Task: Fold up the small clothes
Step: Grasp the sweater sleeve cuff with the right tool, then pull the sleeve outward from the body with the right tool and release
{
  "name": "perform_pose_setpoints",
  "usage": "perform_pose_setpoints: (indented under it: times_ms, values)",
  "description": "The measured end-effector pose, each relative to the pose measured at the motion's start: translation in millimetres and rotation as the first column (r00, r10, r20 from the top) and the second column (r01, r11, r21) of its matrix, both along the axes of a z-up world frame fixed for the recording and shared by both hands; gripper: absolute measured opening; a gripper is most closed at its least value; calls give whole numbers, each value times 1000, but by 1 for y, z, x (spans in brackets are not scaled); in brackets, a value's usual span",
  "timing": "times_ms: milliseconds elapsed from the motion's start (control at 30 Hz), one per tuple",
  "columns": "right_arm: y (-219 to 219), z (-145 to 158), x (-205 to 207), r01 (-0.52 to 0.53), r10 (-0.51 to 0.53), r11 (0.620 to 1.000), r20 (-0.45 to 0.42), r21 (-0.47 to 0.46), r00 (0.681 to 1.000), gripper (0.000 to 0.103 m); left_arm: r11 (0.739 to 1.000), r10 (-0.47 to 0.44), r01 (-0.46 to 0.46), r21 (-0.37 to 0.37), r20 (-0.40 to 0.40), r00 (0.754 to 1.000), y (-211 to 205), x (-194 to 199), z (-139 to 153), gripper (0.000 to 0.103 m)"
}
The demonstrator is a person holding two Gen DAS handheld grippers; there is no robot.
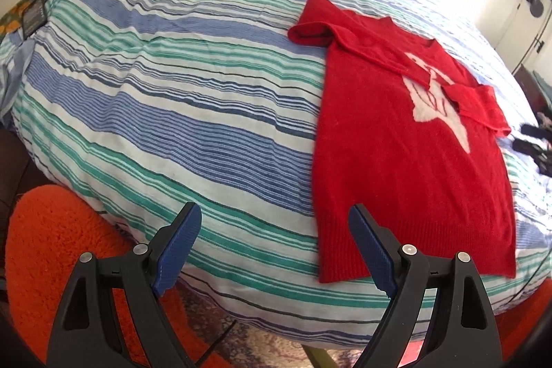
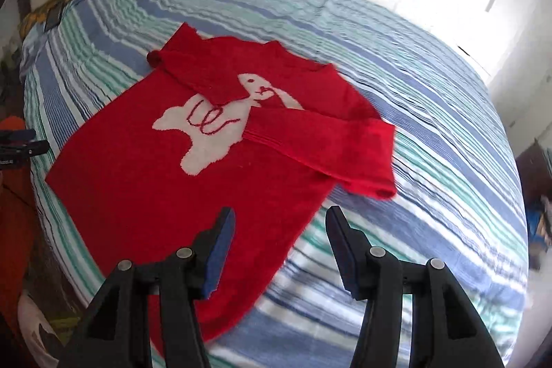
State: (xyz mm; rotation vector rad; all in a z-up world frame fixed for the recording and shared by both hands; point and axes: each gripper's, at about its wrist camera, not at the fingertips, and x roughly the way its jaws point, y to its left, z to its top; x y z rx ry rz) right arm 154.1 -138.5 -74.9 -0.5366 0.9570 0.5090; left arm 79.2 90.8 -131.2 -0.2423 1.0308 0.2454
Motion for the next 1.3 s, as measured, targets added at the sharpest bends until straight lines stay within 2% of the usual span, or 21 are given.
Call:
perform_pose_setpoints:
  times_ms: [67, 133, 267, 300, 333, 367, 400, 467, 533, 600, 667, 700, 767, 833, 900, 967, 1033, 1100, 1200, 1233, 1300]
  values:
    - [26, -23, 27, -40, 39, 998, -33, -56, 999, 55, 1000, 10, -10, -3, -20, 1000, 3, 0, -4, 88]
    - [51, -45, 50, -48, 46, 993, -20, -105, 999, 55, 1000, 21, -21, -9, -37, 999, 6, 0, -7, 88]
    - [76, -88, 90, 5, -7, 994, -19, -110, 1000, 54, 998, 58, -59, -10, -78, 995, 15, 0, -13, 88]
    - [75, -91, 98, 31, -33, 997, -27, -76, 999, 42, 997, 70, -71, -15, -83, 994, 17, 0, -14, 88]
    - [68, -88, 105, 70, -71, 997, -33, -28, 997, 15, 996, 80, -82, -23, -85, 993, 19, 0, -14, 88]
    - [57, -81, 111, 124, -123, 992, -26, 19, 992, 11, 995, 88, -91, -30, -86, 992, 21, 0, -15, 88]
    - [32, -64, 117, 195, -195, 973, -13, 127, 981, 11, 995, 95, -98, -35, -88, 992, 23, 1, -15, 88]
    - [-25, -36, 121, 327, -340, 907, 2, 264, 941, 11, 993, 106, -109, -38, -94, 990, 24, 2, -17, 88]
    - [-110, -12, 117, 468, -502, 790, -20, 396, 865, 11, 993, 108, -112, -29, -103, 989, 22, 4, -19, 88]
    - [-199, -3, 103, 590, -646, 659, -50, 465, 761, 11, 995, 99, -100, -2, -113, 989, 19, 6, -21, 88]
    - [-270, -8, 93, 675, -740, 572, -63, 465, 670, 11, 996, 86, -84, 23, -120, 989, 14, 8, -21, 89]
    - [-293, -10, 91, 703, -767, 550, -61, 450, 639, 11, 996, 80, -76, 35, -126, 989, 11, 9, -21, 89]
    - [-338, -21, 81, 755, -819, 469, -96, 458, 566, 11, 996, 72, -65, 53, -131, 989, 8, 10, -21, 89]
    - [-367, -34, 76, 784, -839, 393, -160, 481, 520, 10, 996, 62, -54, 64, -131, 989, 4, 9, -20, 89]
    - [-374, -43, 73, 795, -847, 370, -177, 481, 501, 10, 996, 55, -46, 72, -132, 990, 1, 8, -19, 89]
    - [-367, -48, 72, 804, -852, 385, -161, 454, 499, 10, 996, 51, -41, 75, -136, 989, 0, 7, -19, 89]
    - [-361, -55, 61, 827, -870, 395, -127, 400, 477, 9, 996, 49, -39, 75, -136, 989, 0, 6, -18, 89]
    - [-362, -59, 46, 856, -897, 359, -115, 372, 426, 9, 997, 50, -40, 72, -135, 990, 1, 6, -18, 89]
    - [-369, -68, 22, 888, -928, 279, -133, 365, 347, 8, 997, 51, -42, 71, -139, 989, 1, 6, -20, 89]
    - [-372, -75, 19, 895, -931, 253, -159, 367, 328, 8, 997, 49, -39, 73, -141, 989, 1, 6, -21, 89]
    - [-375, -85, 21, 902, -928, 224, -204, 369, 313, 8, 996, 45, -33, 79, -145, 988, -1, 6, -22, 89]
